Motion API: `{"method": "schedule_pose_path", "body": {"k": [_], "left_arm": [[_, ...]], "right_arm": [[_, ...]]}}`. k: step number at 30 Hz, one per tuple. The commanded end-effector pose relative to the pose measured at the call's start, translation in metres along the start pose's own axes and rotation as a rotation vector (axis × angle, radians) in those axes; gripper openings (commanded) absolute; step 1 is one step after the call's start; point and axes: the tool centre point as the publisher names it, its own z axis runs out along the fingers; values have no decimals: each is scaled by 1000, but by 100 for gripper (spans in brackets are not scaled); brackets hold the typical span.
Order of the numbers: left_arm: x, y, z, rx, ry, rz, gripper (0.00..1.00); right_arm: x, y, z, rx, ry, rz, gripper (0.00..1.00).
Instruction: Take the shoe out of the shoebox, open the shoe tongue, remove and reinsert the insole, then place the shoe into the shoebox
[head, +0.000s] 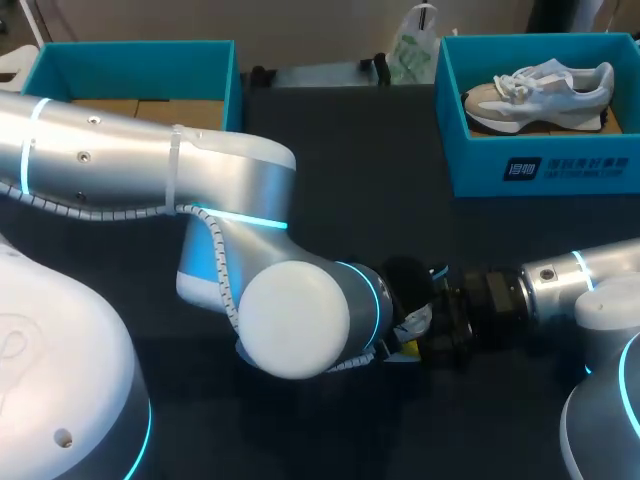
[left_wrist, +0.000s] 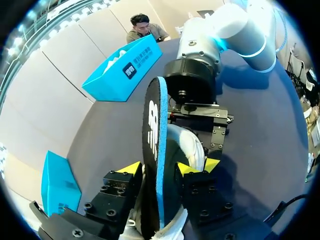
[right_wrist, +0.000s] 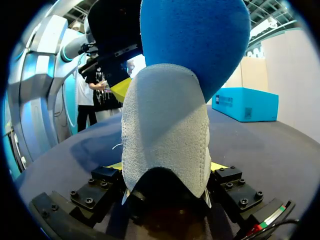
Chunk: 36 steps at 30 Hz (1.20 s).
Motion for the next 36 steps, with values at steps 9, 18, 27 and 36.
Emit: {"method": "schedule_pose_path", "body": {"k": [9, 18, 27, 36], "left_arm": [[-3, 4, 9, 13, 37, -12, 0], [-9, -7, -2, 57, 102, -51, 0], [-24, -44, -27, 131, 331, -108, 0], [-28, -85, -54, 215, 555, -123, 0]], "right_arm": [[0, -1, 0, 3, -1, 1, 0], [0, -1, 0, 3, -1, 1, 0], [0, -1, 0, 3, -1, 1, 0], [0, -1, 0, 3, -1, 1, 0]]}}
